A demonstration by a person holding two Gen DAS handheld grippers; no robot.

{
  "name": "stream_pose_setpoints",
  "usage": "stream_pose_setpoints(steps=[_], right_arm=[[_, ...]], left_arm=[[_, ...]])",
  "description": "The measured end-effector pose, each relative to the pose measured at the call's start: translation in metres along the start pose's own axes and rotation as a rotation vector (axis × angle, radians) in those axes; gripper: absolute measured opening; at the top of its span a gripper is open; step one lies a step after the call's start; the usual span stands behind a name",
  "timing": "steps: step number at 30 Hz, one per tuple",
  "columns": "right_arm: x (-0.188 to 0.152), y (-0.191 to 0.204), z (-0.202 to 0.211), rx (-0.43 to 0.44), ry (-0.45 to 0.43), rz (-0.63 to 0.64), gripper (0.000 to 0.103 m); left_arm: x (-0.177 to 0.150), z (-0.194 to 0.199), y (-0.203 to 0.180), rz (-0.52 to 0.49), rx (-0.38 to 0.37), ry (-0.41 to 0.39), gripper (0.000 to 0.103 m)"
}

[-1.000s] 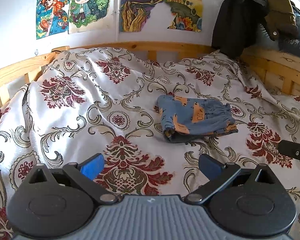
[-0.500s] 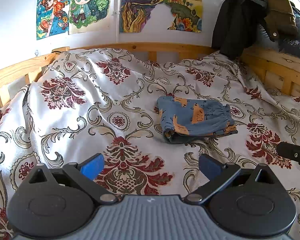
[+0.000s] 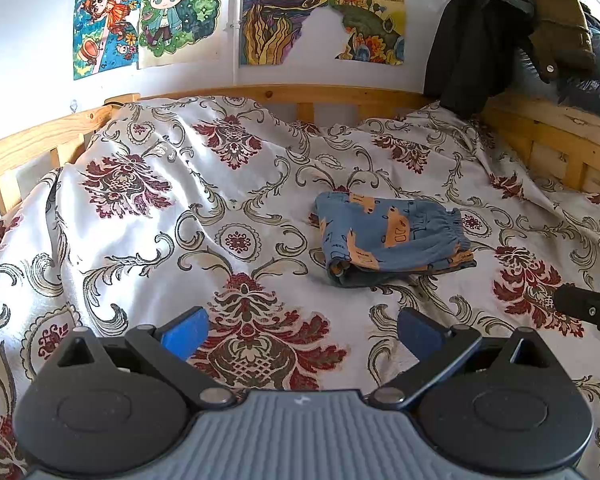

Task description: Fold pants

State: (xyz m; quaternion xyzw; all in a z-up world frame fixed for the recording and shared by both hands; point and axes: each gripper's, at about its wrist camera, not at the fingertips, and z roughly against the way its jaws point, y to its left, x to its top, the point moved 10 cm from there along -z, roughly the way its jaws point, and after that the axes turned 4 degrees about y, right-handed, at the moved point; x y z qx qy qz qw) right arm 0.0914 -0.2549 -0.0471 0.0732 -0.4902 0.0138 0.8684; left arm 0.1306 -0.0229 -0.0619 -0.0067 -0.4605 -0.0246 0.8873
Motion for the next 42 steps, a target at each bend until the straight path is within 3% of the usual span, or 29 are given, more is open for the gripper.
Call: stream_pose_setpoints(steps=[42], right_arm=[[-0.0012, 0.0014, 0.0001, 0.0, 0.002, 0.001, 0.102]], left_arm=[[0.0025, 0.0036, 0.0005, -0.044, 0.029, 0.001, 0.103]])
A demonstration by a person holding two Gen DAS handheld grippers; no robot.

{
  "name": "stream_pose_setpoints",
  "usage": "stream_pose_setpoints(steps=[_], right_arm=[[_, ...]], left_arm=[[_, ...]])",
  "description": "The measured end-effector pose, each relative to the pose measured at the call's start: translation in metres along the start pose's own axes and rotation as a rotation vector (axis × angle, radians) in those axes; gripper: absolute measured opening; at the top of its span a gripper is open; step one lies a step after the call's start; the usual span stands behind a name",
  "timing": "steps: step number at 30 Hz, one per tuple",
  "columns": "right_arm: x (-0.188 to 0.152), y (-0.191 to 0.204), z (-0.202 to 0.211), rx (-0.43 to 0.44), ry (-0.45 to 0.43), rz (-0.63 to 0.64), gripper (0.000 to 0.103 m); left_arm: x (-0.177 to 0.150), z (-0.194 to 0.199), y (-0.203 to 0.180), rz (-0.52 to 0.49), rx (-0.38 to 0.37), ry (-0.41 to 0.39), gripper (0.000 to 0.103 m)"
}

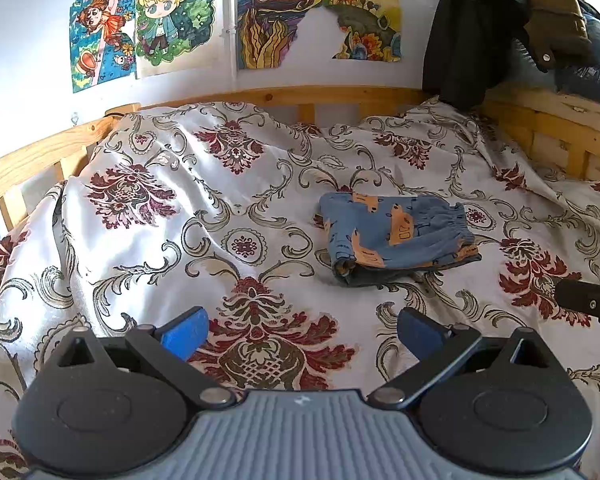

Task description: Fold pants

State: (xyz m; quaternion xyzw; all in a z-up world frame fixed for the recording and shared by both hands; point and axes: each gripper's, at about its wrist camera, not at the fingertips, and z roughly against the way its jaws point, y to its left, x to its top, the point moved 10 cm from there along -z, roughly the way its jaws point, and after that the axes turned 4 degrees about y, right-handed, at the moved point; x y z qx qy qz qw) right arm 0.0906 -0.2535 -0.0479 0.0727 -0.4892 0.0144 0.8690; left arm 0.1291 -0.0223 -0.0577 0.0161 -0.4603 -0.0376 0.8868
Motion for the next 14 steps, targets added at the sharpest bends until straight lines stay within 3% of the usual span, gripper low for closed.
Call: stream_pose_setpoints(steps=[14], right_arm=[[-0.0027, 0.0014, 0.0004, 0.001, 0.001, 0.001, 0.102]], left_arm=[[0.0001, 0.0013, -0.0018, -0.024, 0.001, -0.015, 0.103]])
